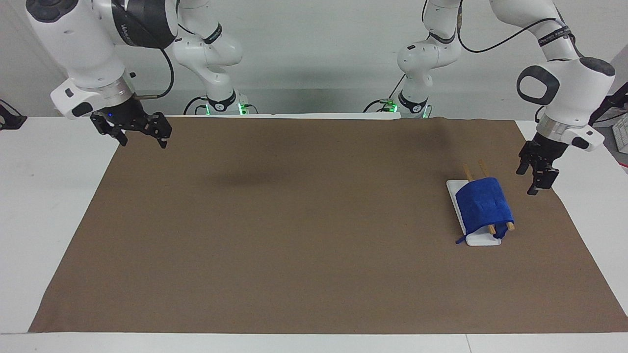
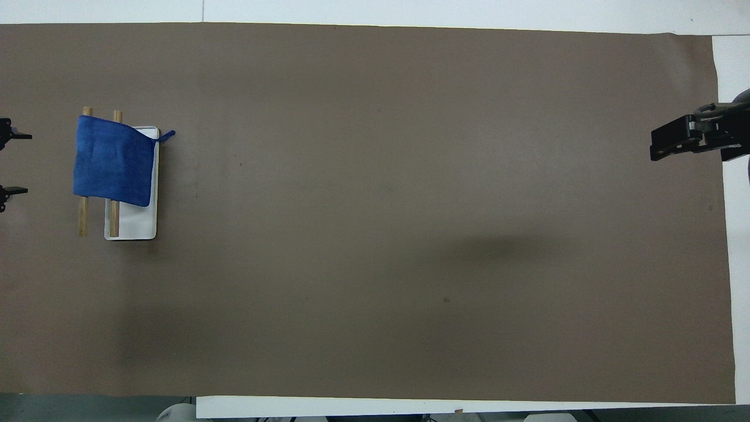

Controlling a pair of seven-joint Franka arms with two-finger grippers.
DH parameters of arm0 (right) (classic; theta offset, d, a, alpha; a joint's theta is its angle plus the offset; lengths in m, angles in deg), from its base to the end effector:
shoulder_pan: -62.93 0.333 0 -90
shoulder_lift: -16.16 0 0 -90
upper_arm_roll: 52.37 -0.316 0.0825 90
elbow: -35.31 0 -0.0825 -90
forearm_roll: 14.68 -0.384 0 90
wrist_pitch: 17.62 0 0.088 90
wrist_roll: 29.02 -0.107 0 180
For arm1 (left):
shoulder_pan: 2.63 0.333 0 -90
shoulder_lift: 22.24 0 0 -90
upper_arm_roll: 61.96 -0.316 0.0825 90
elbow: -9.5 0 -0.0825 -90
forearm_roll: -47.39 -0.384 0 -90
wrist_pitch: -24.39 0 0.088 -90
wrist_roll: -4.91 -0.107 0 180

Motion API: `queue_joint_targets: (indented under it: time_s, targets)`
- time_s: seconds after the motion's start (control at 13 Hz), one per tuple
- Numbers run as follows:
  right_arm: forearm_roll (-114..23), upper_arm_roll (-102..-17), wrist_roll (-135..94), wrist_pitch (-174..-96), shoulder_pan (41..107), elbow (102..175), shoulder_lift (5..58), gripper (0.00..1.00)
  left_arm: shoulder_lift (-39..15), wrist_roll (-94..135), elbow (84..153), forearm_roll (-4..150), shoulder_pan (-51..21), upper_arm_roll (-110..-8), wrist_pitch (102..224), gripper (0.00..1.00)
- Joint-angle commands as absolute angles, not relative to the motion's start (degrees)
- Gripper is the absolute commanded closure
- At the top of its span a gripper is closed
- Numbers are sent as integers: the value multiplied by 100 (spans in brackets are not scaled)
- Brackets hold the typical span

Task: Right arm passes towel to left arm to hang
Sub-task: 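Open the left gripper and release the towel onto the rack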

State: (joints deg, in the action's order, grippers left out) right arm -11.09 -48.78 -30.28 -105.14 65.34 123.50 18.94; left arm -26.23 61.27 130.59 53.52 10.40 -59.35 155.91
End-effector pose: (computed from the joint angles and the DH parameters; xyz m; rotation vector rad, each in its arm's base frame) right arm 0.5642 -0.0177 0.6088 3.0737 -0.0668 -0.0924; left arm 0.5431 0.0971 0.4708 2.4132 1.6976 0.2940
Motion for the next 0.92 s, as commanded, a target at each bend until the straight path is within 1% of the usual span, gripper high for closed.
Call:
queue_joint_targets:
  time_s: [0.0, 0.23, 0.46, 0.62, 0.69, 0.77, 0.85]
  targets:
    - [-1125, -4938, -2946, -10384, 6513, 12319, 1784, 1, -2637, 5485, 12632, 5232, 1205, -5924, 14939, 0]
    - [-1125, -4956, -2938, -10375, 6513, 12390, 1748, 1, -2637, 4372, 11895, 5223, 1196, -5924, 13834, 0]
    - [-1125, -4956, -2938, -10375, 6478, 12425, 1748, 1, -2681, 3139, 11183, 5075, 1108, -5880, 12341, 0]
    - [-1125, -4956, -2938, -10375, 6478, 12425, 1739, 1, -2690, 2612, 10681, 4670, 733, -5731, 11408, 0]
    - [-1125, -4956, -2938, -10375, 6487, 12425, 1748, 1, -2777, 2426, 10610, 4547, 426, -5730, 11204, 0]
    - [-1125, -4956, -2938, -10375, 6487, 12425, 1739, 1, -2752, 2381, 10496, 4546, 353, -5739, 11028, 0]
    - [-1125, -4956, -2938, -10375, 6478, 12425, 1739, 1, -2682, 2294, 10234, 4555, 300, -5704, 10678, 0]
